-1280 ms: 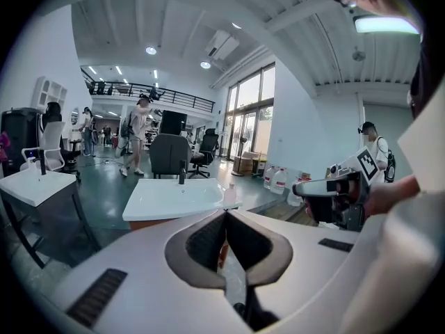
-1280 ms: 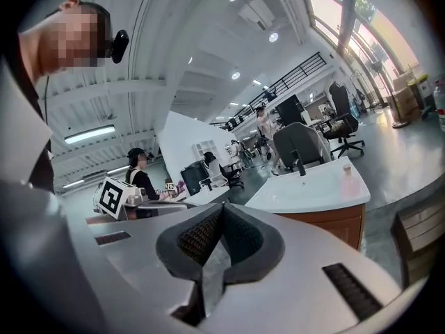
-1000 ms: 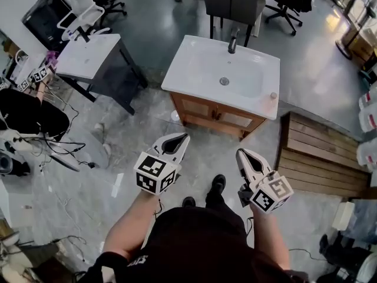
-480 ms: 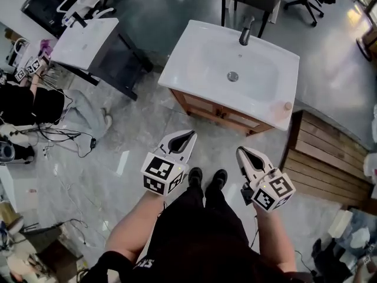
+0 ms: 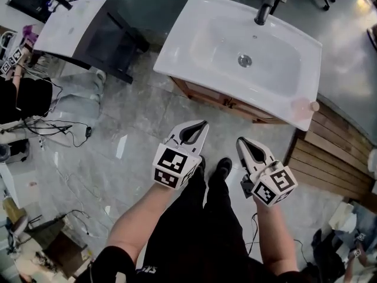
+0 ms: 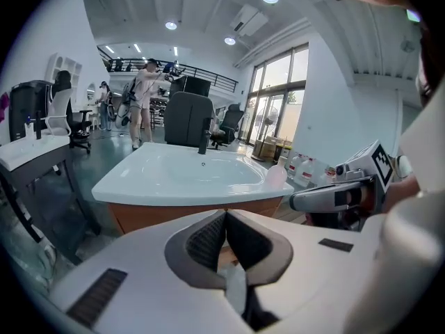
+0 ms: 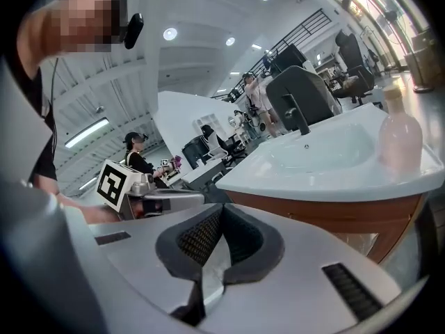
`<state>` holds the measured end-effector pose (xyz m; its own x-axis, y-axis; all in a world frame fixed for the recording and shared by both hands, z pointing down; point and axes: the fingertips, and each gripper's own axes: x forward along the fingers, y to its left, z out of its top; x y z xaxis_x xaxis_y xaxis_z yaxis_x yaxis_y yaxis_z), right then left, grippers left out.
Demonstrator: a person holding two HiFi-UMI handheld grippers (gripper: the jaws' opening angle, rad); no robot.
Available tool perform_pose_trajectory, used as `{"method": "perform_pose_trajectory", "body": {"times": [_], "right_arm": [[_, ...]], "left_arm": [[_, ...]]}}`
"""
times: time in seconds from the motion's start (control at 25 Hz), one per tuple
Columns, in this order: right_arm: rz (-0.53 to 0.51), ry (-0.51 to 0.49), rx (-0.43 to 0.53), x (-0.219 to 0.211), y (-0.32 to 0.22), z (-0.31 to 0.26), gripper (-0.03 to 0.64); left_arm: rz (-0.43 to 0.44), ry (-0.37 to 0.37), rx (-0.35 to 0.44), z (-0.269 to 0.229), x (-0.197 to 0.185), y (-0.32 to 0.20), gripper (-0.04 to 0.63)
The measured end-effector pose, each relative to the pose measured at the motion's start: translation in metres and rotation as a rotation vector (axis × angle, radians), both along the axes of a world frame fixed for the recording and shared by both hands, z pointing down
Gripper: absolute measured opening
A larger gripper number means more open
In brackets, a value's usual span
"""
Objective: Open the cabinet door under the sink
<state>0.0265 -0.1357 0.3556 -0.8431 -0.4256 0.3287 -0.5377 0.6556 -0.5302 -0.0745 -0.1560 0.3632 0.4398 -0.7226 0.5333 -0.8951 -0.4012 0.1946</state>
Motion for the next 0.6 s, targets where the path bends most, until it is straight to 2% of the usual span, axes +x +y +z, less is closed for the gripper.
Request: {"method": "perform_pose_trajectory", "body": {"times": [0.36,0.6], "right_arm": [[0.065,0.012,-0.064,0.002,0.014,0.060,0.014],[0.043,0.038,-0.063,0.011,0.012,0.105,0.014]], "left_arm": [[0.034,-0.006,-0.034,0.058,0.002,0.001,0.017],[0.012,-0.010,-0.035,0.099,0.009,-0.009,0.017]]}}
